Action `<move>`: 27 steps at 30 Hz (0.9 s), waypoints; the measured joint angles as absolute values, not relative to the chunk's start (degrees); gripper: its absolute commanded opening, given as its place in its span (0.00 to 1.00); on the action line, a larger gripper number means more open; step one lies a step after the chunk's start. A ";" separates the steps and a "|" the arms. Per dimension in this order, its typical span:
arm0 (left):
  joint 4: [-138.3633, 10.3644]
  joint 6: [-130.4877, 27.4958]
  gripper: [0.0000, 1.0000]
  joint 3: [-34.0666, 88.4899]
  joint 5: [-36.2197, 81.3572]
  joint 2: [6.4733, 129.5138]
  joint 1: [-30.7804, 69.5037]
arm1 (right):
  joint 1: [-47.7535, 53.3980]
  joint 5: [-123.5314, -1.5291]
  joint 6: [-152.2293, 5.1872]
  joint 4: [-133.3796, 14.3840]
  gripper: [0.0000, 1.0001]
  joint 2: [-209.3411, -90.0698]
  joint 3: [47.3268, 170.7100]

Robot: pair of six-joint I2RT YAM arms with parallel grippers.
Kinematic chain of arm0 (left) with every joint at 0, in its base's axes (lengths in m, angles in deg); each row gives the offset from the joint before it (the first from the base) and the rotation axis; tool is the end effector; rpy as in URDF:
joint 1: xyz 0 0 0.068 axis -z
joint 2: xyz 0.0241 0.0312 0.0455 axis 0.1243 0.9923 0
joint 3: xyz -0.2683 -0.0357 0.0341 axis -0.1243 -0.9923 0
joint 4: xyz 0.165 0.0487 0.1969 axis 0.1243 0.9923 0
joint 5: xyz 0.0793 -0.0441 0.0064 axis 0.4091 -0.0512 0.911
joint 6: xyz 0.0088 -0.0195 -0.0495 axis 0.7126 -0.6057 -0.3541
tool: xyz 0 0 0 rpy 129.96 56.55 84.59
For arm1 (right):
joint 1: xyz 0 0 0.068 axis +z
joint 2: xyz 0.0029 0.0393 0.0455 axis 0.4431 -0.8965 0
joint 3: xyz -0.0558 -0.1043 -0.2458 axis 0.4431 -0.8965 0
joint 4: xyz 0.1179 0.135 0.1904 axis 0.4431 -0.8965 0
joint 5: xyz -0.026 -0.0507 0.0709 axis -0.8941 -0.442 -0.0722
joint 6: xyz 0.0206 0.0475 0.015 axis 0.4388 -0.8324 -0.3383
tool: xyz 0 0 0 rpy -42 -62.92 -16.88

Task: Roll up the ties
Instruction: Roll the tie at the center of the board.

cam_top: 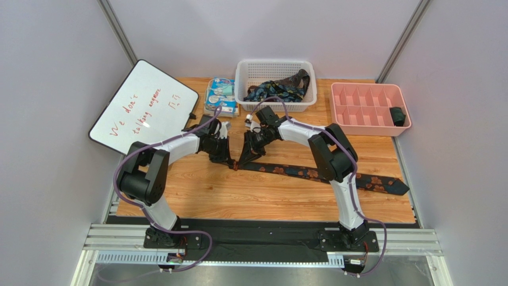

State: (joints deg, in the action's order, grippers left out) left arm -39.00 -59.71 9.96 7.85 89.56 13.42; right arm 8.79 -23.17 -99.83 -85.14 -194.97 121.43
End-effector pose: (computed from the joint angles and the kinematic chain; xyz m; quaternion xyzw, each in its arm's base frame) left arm 0.2943 -0.1251 0.1592 0.0496 0.9563 -0.2558 0.1325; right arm 0.3518 0.2790 0.1326 0.1032 -0.8929 -0.4354 0.0507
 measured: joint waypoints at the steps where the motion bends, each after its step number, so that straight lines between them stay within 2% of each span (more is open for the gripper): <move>1: -38.91 -59.66 0.00 9.96 8.15 89.56 13.42 | 8.63 -23.32 -99.02 -86.08 0.18 -194.09 121.43; 7: -38.48 -59.25 0.00 9.96 9.40 89.27 13.48 | 7.32 -23.80 -94.28 -90.93 0.12 -191.25 121.43; 12: -37.54 -59.05 0.00 9.96 10.91 88.57 13.46 | 6.91 -24.72 -93.16 -92.90 0.18 -192.48 121.39; 27: -33.75 -59.34 0.00 11.84 15.02 87.92 15.80 | 7.56 -22.64 -93.86 -92.42 0.13 -197.74 121.72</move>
State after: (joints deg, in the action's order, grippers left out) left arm -33.75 -59.34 11.84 15.02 87.92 15.80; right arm 7.56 -22.64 -93.86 -92.42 -197.74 121.72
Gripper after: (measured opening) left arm 0.083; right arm 0.143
